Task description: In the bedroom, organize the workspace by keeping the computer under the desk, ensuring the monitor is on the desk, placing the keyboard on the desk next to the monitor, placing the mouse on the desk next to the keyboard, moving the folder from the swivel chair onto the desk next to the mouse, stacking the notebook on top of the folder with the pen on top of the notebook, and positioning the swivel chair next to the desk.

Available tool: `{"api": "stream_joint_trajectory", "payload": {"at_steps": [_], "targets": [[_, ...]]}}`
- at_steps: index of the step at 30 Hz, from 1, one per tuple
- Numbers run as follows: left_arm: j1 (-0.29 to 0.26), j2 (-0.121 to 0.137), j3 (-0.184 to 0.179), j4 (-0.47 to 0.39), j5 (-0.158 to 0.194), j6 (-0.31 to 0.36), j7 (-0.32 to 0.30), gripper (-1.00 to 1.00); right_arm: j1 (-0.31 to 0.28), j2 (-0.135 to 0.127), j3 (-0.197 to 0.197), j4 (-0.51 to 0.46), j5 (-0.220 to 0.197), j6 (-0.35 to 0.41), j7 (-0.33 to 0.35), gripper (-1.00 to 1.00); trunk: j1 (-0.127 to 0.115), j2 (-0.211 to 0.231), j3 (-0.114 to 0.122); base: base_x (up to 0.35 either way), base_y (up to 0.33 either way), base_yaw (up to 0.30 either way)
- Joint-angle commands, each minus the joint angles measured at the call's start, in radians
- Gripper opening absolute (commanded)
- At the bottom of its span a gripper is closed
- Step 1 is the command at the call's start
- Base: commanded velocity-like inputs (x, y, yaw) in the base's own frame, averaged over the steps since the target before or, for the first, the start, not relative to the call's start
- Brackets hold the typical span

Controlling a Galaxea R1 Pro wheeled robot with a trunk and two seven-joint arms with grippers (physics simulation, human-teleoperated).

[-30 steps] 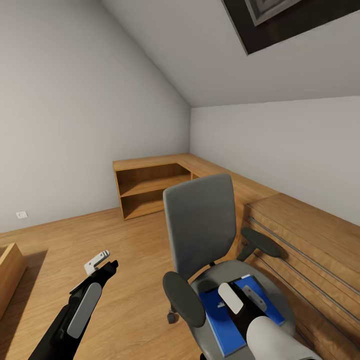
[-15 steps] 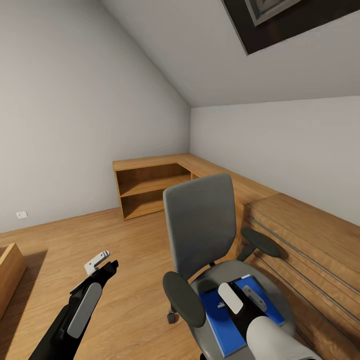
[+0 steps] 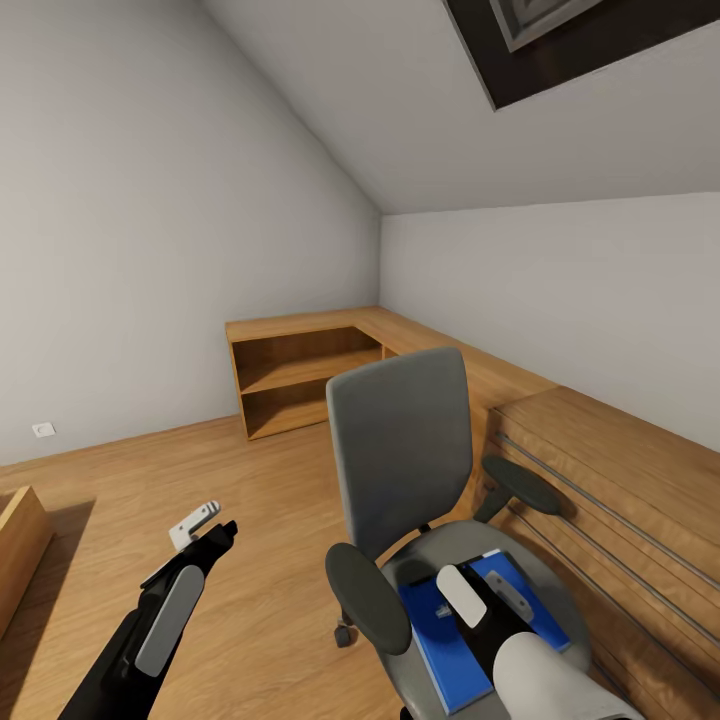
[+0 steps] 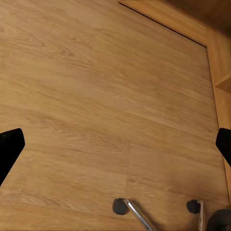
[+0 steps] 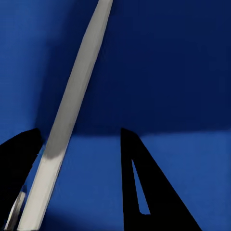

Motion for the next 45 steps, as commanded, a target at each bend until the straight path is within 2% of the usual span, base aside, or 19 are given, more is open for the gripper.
{"api": "stream_joint_trajectory", "payload": {"at_steps": [1, 10, 37, 45], "targets": [[-0.001, 0.000, -0.001, -0.001, 0.007, 0.003, 0.006, 1.00, 0.000, -0.002, 0.005, -0.001, -0.014, 0.003, -0.006, -1.00, 0.000, 0.000, -0.001, 0.000, 0.000, 0.000], [-0.001, 0.000, -0.001, -0.001, 0.006, 0.003, 0.006, 1.00, 0.001, -0.003, 0.004, -0.002, -0.047, 0.004, -0.005, -1.00, 0.000, 0.000, -0.001, 0.000, 0.000, 0.000], [-0.001, 0.000, -0.001, -0.002, 0.002, 0.003, 0.005, 1.00, 0.000, -0.003, 0.006, -0.003, -0.049, 0.004, 0.008, -1.00, 0.000, 0.000, -0.001, 0.000, 0.000, 0.000], [0.004, 0.000, -0.001, -0.002, -0.004, 0.002, 0.004, 1.00, 0.001, -0.003, 0.005, -0.004, -0.049, 0.004, 0.008, -1.00, -0.031, 0.056, 0.024, 0.000, 0.000, 0.000]]}}
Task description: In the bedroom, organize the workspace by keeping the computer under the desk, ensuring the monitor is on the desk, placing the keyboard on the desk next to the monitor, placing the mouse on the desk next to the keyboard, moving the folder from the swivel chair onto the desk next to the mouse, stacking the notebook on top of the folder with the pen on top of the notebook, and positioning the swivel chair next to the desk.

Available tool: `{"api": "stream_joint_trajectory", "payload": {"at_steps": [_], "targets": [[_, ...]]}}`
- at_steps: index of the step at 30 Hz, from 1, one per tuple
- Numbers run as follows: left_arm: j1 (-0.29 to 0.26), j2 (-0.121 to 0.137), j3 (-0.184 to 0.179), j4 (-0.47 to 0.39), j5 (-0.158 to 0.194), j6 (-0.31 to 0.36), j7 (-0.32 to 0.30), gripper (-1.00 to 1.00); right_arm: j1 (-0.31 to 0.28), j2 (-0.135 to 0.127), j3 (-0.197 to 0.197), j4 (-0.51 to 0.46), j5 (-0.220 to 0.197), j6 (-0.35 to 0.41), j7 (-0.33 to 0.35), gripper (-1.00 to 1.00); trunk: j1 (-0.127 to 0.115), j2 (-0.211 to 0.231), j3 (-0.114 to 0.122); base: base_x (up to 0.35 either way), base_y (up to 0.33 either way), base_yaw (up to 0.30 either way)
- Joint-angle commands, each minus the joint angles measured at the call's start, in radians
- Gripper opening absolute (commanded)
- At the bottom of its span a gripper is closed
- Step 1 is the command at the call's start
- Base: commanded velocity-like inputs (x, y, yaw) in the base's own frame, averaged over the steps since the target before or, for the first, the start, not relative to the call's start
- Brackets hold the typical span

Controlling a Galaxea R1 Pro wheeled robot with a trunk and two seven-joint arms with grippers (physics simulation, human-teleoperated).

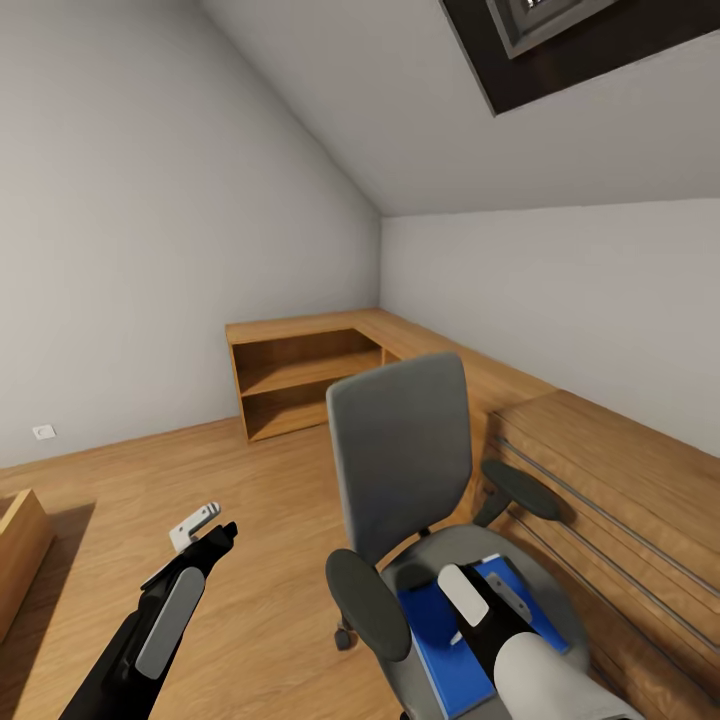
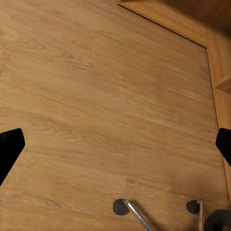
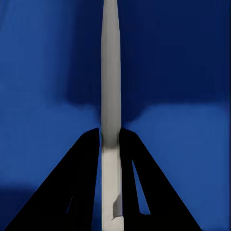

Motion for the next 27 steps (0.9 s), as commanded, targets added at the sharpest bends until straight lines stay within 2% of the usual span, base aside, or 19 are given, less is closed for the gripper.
{"api": "stream_joint_trajectory", "payload": {"at_steps": [1, 22, 27], "targets": [[0.000, 0.000, -0.001, -0.002, 0.006, 0.003, 0.006, 1.00, -0.001, -0.001, 0.007, -0.001, -0.006, 0.002, -0.006, -1.00, -0.004, 0.007, 0.002, 0.000, 0.000, 0.000], [0.001, 0.000, -0.001, -0.002, 0.008, 0.003, 0.005, 1.00, -0.001, -0.004, 0.004, -0.008, -0.003, -0.002, -0.007, -1.00, -0.085, 0.154, 0.068, 0.000, 0.000, 0.000], [0.001, 0.000, -0.001, -0.002, 0.008, 0.003, 0.005, 1.00, -0.001, -0.005, 0.004, -0.009, -0.003, -0.004, -0.006, -1.00, -0.104, 0.189, 0.084, -0.135, 0.000, 0.000]]}}
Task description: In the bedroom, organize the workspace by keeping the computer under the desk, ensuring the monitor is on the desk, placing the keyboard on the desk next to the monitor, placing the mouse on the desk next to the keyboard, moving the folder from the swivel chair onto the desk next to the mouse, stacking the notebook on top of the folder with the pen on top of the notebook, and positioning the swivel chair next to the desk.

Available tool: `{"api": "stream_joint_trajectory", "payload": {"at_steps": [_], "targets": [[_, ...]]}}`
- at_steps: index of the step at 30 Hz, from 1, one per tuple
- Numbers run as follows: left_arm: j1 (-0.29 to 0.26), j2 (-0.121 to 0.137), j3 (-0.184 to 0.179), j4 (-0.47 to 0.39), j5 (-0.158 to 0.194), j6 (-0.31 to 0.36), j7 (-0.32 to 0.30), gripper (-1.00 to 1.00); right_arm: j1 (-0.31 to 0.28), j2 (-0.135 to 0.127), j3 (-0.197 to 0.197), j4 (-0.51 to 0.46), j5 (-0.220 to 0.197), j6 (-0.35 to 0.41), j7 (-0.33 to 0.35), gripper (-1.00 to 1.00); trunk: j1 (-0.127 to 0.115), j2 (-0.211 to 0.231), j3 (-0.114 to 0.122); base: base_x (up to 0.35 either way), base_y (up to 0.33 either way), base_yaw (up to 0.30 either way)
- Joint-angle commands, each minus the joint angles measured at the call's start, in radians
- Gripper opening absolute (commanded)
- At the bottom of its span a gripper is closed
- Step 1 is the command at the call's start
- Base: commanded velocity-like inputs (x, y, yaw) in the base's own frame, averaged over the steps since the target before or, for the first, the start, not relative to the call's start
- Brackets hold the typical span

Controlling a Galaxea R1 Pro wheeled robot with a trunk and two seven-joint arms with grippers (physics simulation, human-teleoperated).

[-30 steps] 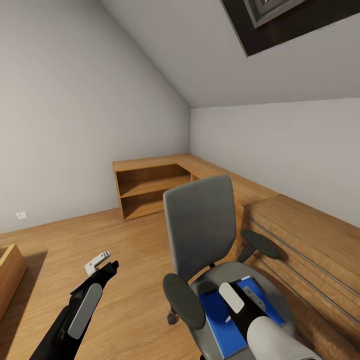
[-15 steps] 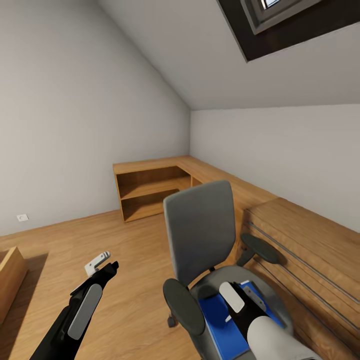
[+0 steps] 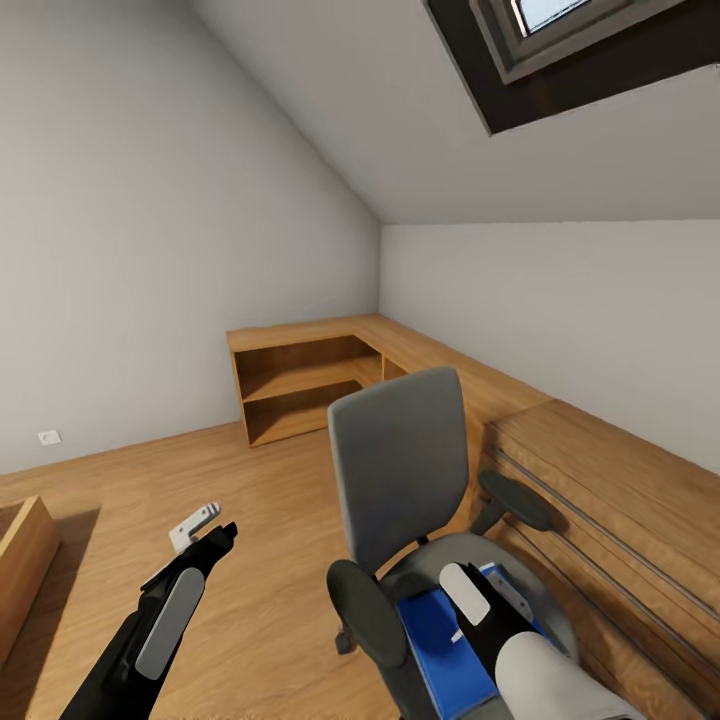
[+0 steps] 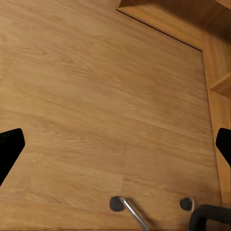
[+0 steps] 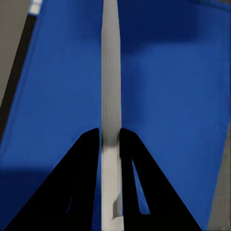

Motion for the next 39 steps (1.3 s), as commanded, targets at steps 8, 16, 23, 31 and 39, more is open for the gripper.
{"api": "stream_joint_trajectory", "payload": {"at_steps": [8, 16, 23, 31, 39], "targets": [[0.000, 0.000, -0.002, 0.003, 0.008, 0.006, 0.005, 1.00, -0.001, -0.005, 0.008, -0.015, -0.005, -0.009, 0.052, -1.00, -0.031, 0.056, 0.024, -0.221, 0.000, 0.000], [0.000, 0.000, -0.007, 0.010, 0.007, 0.006, 0.004, 1.00, 0.000, -0.017, 0.013, -0.065, 0.002, -0.020, 0.073, -1.00, -0.062, 0.112, 0.049, -0.020, 0.000, 0.000], [0.000, 0.000, -0.021, 0.011, 0.007, 0.005, 0.004, 1.00, 0.006, -0.021, 0.015, -0.143, 0.024, -0.095, 0.067, -1.00, -0.089, 0.161, 0.071, -0.001, 0.000, 0.000], [0.000, 0.001, -0.031, 0.011, 0.005, 0.005, 0.004, 1.00, 0.158, -0.023, 0.015, -0.431, 0.171, -0.114, 0.064, -1.00, -0.119, 0.217, 0.096, 0.000, 0.000, 0.000], [0.000, 0.001, -0.031, 0.011, 0.005, 0.003, 0.004, 1.00, 0.347, -0.020, 0.015, -0.743, 0.300, -0.112, 0.065, -1.00, -0.150, 0.273, 0.121, -0.052, 0.000, 0.000]]}}
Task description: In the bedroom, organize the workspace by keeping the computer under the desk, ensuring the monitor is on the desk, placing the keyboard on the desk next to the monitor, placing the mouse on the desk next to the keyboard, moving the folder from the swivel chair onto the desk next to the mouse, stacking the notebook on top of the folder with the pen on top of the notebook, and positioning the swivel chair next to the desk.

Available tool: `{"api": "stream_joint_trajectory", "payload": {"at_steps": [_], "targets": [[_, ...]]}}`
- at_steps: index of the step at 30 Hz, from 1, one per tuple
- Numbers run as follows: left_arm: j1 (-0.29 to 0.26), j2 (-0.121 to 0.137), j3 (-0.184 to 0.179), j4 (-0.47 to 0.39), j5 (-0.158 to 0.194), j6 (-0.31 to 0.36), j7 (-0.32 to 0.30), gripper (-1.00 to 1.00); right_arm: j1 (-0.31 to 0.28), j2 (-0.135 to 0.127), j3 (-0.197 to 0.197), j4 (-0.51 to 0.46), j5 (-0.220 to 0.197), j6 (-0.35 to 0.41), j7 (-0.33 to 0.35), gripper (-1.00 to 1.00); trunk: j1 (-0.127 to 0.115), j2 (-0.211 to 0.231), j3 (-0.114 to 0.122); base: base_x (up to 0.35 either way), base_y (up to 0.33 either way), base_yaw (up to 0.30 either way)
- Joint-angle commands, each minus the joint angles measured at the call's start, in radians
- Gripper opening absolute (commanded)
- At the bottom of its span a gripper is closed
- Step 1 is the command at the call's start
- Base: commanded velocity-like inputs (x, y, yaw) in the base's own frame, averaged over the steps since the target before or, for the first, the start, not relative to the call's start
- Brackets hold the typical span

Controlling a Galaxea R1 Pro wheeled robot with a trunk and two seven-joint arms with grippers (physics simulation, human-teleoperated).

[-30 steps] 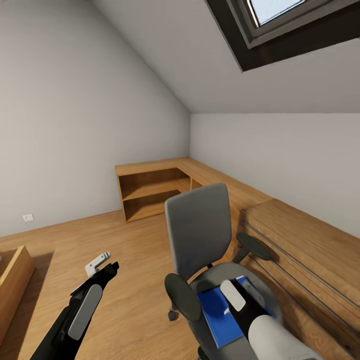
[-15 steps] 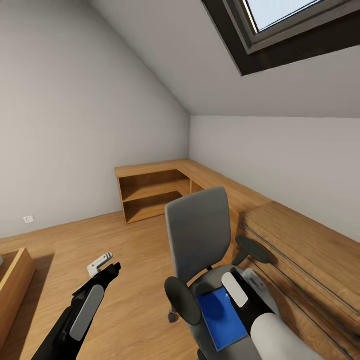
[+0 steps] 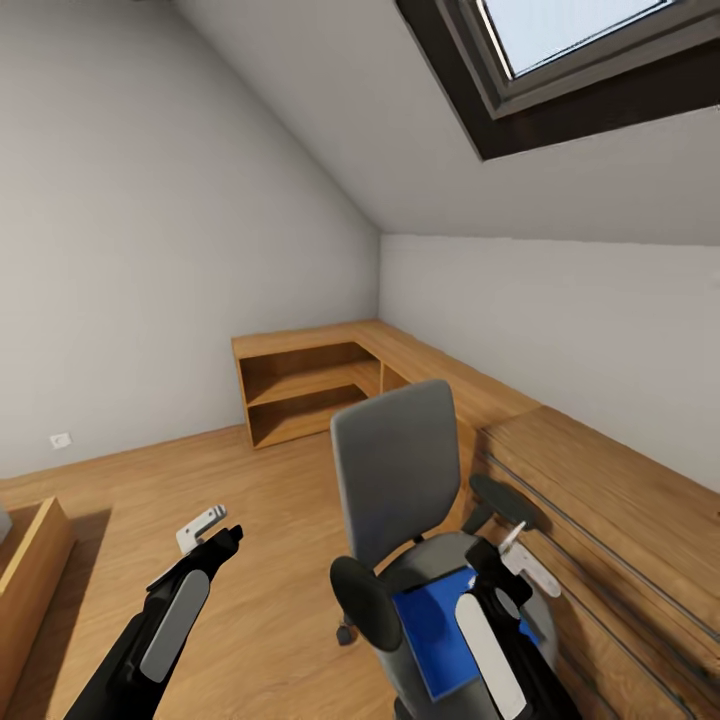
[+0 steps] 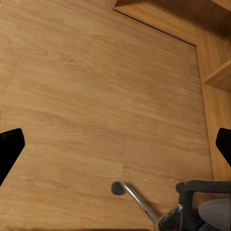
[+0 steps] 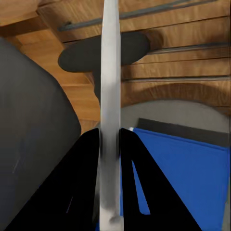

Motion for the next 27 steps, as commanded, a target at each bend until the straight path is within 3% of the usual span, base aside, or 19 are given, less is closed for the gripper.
{"api": "stream_joint_trajectory", "payload": {"at_steps": [1, 7, 15, 27], "targets": [[-0.001, 0.001, -0.003, -0.002, 0.007, 0.001, 0.009, 1.00, 0.017, 0.000, 0.002, -0.033, -0.009, -0.010, -0.002, -1.00, -0.004, 0.007, 0.002, -0.241, 0.000, 0.000], [-0.001, 0.001, -0.003, -0.002, 0.008, 0.001, 0.009, 1.00, 0.069, 0.002, 0.007, -0.134, -0.006, -0.008, -0.001, -1.00, -0.027, 0.049, 0.021, -0.299, 0.000, 0.000], [-0.001, 0.002, -0.003, -0.002, 0.010, 0.004, 0.008, 1.00, 0.079, 0.001, 0.029, -0.156, -0.005, -0.008, 0.002, -1.00, -0.058, 0.105, 0.046, -0.304, 0.000, 0.000], [-0.001, 0.002, -0.003, -0.002, 0.012, 0.004, 0.007, 1.00, 0.080, 0.001, 0.059, -0.164, -0.004, -0.008, 0.002, -1.00, -0.104, 0.189, 0.084, -0.041, 0.000, 0.000]]}}
